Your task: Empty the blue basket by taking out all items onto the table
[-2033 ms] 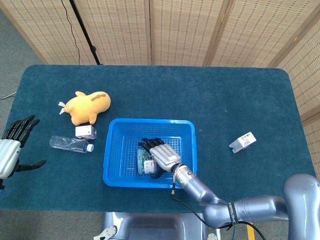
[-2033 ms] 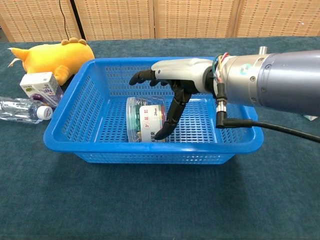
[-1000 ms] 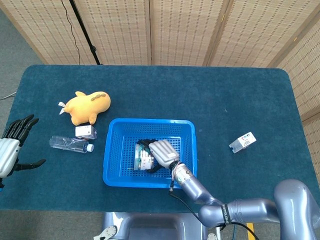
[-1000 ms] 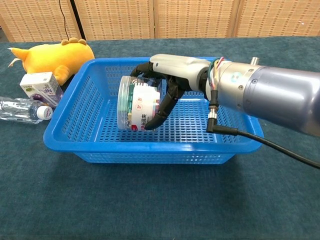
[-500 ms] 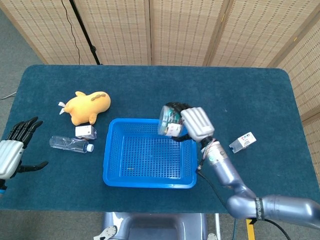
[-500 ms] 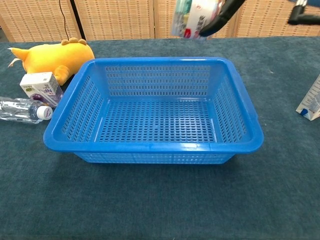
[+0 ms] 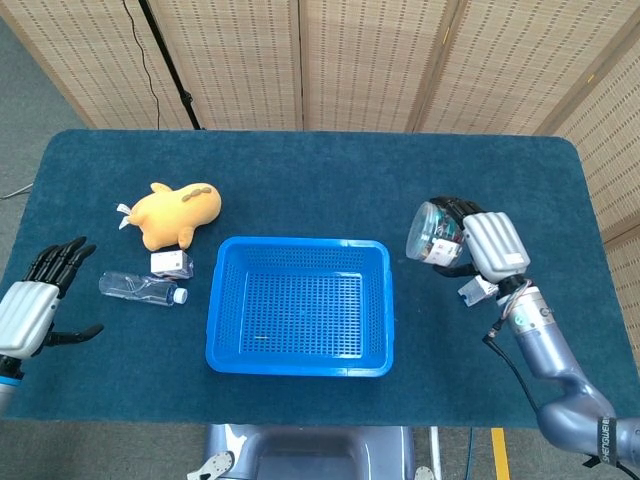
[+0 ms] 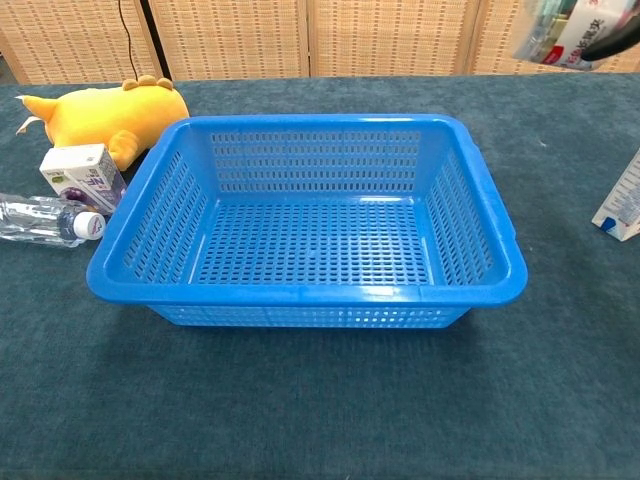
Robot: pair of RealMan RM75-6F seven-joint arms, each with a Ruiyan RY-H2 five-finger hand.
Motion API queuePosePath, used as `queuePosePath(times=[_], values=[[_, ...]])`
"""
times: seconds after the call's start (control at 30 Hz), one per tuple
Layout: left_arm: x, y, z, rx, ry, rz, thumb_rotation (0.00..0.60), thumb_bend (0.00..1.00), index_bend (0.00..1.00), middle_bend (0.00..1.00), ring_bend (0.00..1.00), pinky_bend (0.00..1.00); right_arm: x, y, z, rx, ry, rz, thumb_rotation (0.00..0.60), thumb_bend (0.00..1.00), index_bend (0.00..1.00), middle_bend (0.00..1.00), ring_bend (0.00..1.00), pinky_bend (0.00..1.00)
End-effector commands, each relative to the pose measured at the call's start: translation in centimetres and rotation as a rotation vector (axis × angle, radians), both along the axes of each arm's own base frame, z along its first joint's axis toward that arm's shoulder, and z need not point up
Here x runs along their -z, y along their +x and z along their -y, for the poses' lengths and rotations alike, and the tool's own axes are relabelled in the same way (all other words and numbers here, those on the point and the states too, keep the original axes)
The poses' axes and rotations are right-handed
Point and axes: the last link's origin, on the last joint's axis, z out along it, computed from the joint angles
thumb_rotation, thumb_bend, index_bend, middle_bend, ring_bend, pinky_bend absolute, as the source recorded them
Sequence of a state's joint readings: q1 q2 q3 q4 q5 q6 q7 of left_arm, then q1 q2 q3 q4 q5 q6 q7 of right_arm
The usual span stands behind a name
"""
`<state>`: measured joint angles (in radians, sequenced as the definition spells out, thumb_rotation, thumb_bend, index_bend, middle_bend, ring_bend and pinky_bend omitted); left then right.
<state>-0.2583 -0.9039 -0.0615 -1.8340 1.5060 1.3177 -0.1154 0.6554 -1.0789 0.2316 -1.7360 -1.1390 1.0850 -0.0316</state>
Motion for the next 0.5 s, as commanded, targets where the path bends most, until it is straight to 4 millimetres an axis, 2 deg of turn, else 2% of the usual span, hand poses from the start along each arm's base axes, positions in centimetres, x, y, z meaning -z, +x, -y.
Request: queuePosePath(times=[0.03, 0.17, 0.4, 0.47, 0.5], values=[[0.1, 0.0, 0.1, -0.003, 0.003, -0.002, 0.6, 0.06, 0.0, 0.0, 0.0, 0.0, 1.7, -3.0, 0.1, 0.053, 0.055, -0.035, 0.6, 0.42, 0.55, 0.48, 0.42, 0.5], [0.3, 0.0, -0.1, -0.008, 0.0, -0.008, 0.6, 0.06, 0.0, 0.0, 0.0, 0.0, 4.5, -4.1, 2.0, 0.075, 0.079, -0.038, 0.6, 0.42, 0.55, 0.48, 0.42, 0.5], [0.1, -0.1, -0.3, -0.014, 0.003, -0.004, 0.6, 0.06, 0.0, 0.0, 0.0, 0.0, 7.4, -5.1, 4.6, 0.1, 0.08, -0.08, 0.6, 0.42, 0.55, 0.48, 0.39, 0.48], [0.0, -0.2, -0.3, -0.017, 0.003, -0.002, 0.6, 0.06, 0.0, 0.0, 0.0, 0.0, 8.1, -5.5, 5.0, 0.114, 0.09, -0.086, 0.6, 0.38, 0.54, 0.46, 0.36, 0.46], [0.0, -0.2, -0.4, -0.019, 0.003, -0.001, 0.6, 0.06, 0.0, 0.0, 0.0, 0.0, 8.6, -5.7, 5.2, 0.124, 0.103, -0.086, 0.6, 0.31, 0.52, 0.45, 0.34, 0.45]])
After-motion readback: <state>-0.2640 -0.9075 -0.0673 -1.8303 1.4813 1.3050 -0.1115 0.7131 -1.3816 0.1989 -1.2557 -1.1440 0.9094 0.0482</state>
